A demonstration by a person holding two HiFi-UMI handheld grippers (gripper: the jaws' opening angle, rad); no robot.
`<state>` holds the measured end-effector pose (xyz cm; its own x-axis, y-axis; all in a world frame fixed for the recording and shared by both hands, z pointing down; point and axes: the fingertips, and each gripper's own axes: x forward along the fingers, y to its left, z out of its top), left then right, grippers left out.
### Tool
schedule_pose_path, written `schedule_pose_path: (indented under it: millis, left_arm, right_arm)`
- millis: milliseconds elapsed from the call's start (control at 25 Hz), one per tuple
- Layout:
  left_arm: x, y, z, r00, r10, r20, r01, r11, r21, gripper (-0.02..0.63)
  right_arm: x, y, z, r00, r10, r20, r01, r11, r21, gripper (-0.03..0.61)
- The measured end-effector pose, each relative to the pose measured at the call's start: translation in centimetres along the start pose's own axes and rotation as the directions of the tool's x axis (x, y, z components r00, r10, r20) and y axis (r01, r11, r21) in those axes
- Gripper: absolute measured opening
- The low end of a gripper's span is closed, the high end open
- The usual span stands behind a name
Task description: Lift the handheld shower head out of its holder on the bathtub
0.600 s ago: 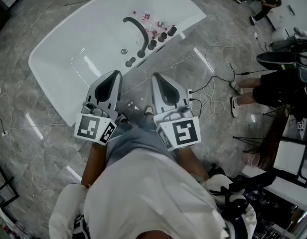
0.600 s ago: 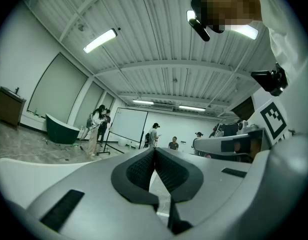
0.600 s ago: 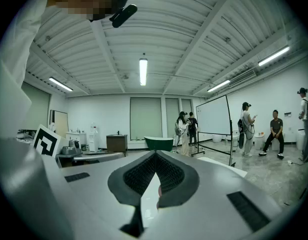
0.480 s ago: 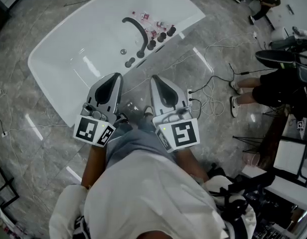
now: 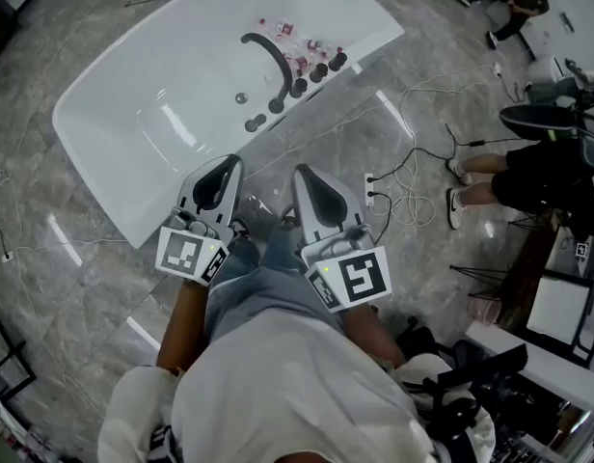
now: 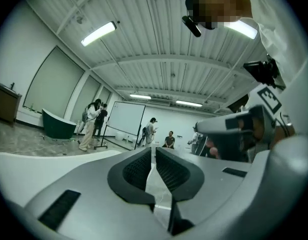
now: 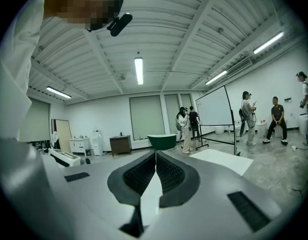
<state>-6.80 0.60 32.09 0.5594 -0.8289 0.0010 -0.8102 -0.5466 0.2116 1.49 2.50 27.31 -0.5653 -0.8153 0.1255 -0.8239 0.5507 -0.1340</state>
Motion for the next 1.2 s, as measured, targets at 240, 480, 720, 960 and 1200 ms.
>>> schedule_pose_path:
  millis: [240, 480, 720, 960, 1200]
  left_arm:
    - [7.7, 8.4, -14.7, 0.979, 0.088, -0.183, -0.078, 0.995, 0.062, 0.147]
    - [18.4, 18.1, -28.7, 0.949, 0.184, -0.254, -0.145, 0.975, 0.168, 0.265]
    - [27.0, 22.0, -38.0, 0.932, 0.234, -0.277, -0.163, 0.952, 0.258, 0.308]
    - [31.1, 24.6, -41.1, 0.930, 0.264, -0.255, -0.172, 0.928, 0.331, 0.271]
    - [32.3, 25.6, -42.4, 0.931, 0.296, -0.215, -0.215, 0.918, 0.332, 0.150]
  right_arm:
    - [4.2, -3.8, -4.5, 0.995, -0.036, -0.093, 0.036, 0.999, -0.007, 0.018]
    - [10.9, -10.1, -10.8, 0.983, -0.058, -0.175, 0.058, 0.998, -0.004, 0.018]
    - [17.1, -15.6, -15.5, 0.985, -0.044, -0.169, 0.036, 0.998, -0.051, 0.018]
    - [24.7, -19.5, -19.2, 0.998, -0.056, -0.028, 0.050, 0.985, -0.167, 0.018]
    - [29.5, -21.9, -26.4, 0.992, 0.015, -0.122, -0.028, 0.994, -0.109, 0.018]
